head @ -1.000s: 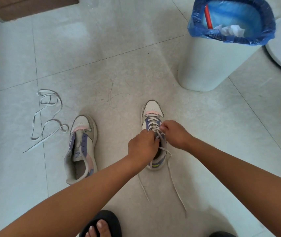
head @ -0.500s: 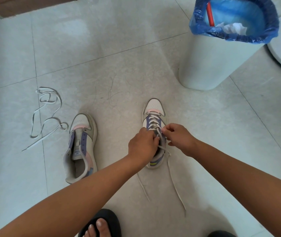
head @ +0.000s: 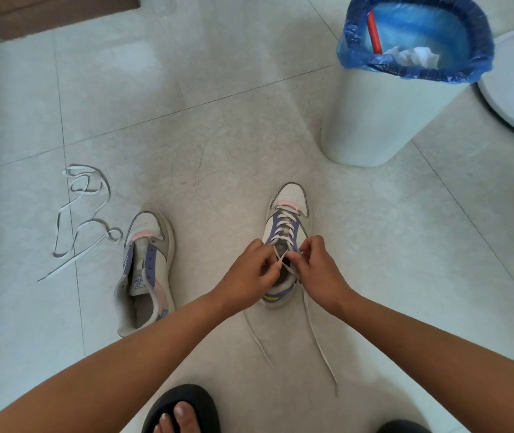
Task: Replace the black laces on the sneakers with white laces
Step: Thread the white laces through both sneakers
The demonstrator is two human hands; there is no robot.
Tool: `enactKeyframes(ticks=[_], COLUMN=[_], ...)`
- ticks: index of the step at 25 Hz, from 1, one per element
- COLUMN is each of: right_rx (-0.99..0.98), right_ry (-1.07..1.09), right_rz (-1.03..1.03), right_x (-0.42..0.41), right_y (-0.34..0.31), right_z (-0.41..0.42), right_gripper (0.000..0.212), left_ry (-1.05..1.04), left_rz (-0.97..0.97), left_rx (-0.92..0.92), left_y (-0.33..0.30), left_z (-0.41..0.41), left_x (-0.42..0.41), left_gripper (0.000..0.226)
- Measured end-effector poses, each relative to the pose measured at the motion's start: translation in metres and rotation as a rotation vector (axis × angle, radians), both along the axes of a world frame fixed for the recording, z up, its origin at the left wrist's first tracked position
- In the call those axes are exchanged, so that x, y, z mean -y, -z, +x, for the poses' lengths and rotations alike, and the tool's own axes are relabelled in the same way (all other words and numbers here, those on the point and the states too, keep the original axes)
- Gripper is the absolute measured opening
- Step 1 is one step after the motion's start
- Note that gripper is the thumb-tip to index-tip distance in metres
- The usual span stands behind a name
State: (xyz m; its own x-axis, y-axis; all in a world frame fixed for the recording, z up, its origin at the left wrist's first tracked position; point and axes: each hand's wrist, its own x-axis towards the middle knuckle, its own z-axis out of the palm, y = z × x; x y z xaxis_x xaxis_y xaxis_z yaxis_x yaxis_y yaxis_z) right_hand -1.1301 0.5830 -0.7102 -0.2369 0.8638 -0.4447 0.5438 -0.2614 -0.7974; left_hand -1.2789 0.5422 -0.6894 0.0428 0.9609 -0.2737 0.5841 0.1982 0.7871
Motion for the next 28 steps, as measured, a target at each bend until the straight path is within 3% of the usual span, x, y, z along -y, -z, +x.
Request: enactKeyframes(ticks=[4, 7, 10, 12, 13, 15, 17, 20, 25, 28], right_rx=[0.105, 0.266, 0.116, -0.006, 0.023, 0.171, 0.269, 0.340, 0.533, 0.644], right_ry=[-0.103, -0.279, -0.288, -0.257, -0.313, -0.359, -0.225, -0.262, -0.394, -0.509], right_rz=[-0.169, -0.117, -0.107, -0.243, -0.284, -0.197, -0.002, 0.146, 0.292, 0.273], right_x=[0.015, 0.012, 0.011, 0.008, 0.005, -0.008, -0.027, -0.047, -0.054, -0.057], right_y=[-0.001, -0.007, -0.017, -0.028, -0.031, -0.030, -0.026, -0.022, -0.015, -0.017], right_z=[0.006, 0.008, 0.008, 0.016, 0.021, 0.025, 0.019, -0.002, -0.023, -0.035], right_gripper=[0.038, 0.031, 0.031, 0.031, 0.034, 0.039, 0.027, 0.010, 0.014, 0.021], left_ry=[-0.077, -0.129, -0.202, -0.176, -0.157, -0.182, -0.226, -0.038, 0.198, 0.280], left_rz=[0.001, -0.027, -0.126, -0.200, -0.226, -0.225, -0.178, -0.070, -0.051, -0.109], left_rx=[-0.104, -0.075, -0.039, -0.027, -0.026, -0.040, -0.087, -0.257, -0.624, -0.709], left_y=[0.004, 0.004, 0.001, 0.000, -0.001, -0.003, -0.005, -0.003, 0.010, 0.009], left_z=[0.005, 0.005, 0.004, 0.003, 0.002, -0.006, -0.011, -0.005, 0.010, 0.015], left_x=[0.001, 0.001, 0.002, 0.006, 0.007, 0.000, -0.020, -0.052, -0.082, -0.092], left_gripper=[0.016, 0.016, 0.025, 0.027, 0.028, 0.029, 0.025, 0.018, 0.020, 0.018])
